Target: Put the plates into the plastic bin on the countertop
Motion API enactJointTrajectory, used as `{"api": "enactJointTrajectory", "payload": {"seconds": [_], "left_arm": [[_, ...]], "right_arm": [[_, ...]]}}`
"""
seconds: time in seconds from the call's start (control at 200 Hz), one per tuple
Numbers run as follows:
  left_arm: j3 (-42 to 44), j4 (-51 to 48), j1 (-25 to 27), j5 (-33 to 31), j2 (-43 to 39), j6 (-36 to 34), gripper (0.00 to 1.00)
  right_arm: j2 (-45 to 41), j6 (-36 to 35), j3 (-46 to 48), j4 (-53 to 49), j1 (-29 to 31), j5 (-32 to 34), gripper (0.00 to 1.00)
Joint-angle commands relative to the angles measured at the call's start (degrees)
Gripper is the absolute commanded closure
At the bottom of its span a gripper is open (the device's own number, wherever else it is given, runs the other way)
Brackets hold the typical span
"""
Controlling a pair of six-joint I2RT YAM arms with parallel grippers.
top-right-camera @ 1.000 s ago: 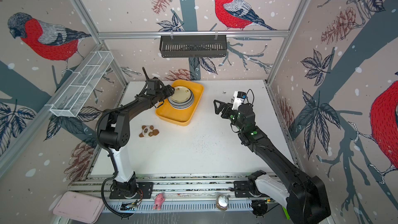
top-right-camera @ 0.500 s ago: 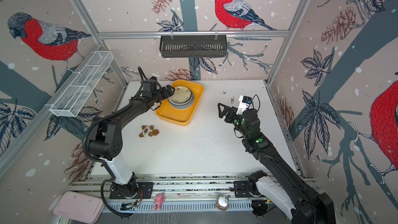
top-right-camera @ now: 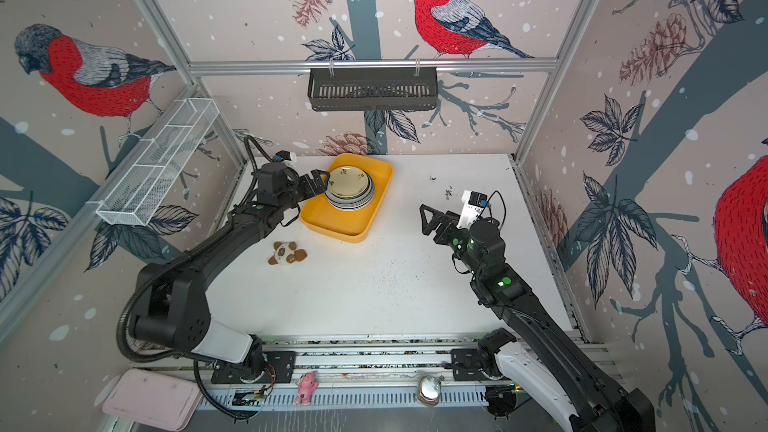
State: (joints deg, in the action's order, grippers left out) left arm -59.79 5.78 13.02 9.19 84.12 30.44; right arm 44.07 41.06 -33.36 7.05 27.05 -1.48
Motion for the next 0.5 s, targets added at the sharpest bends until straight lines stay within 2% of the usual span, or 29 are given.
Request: {"api": "enactJointTrajectory", "payload": {"seconds": [0.0, 0.085, 0.24, 0.495], "left_arm": [[3.7, 3.6, 0.1, -3.5, -5.3, -3.9, 0.03], [8.0, 5.6, 0.0, -5.8, -10.7, -6.2, 0.04], [14.8, 7.4, 0.0, -10.4, -20.6, -10.1, 0.04], [21.7, 7.7, -1.5, -15.9, -31.2, -12.5, 0.04]], "right_arm": [[-3.0, 1.4, 0.9, -2.5, 0.7, 3.7, 0.0], [-5.9, 1.4, 1.2, -6.1, 1.2, 6.2, 0.0], [-13.5, 1.2, -0.5, -19.1, 1.4, 14.3, 0.0], [-26.6, 2.2, -5.9, -38.2, 1.4, 27.0, 0.0]]}}
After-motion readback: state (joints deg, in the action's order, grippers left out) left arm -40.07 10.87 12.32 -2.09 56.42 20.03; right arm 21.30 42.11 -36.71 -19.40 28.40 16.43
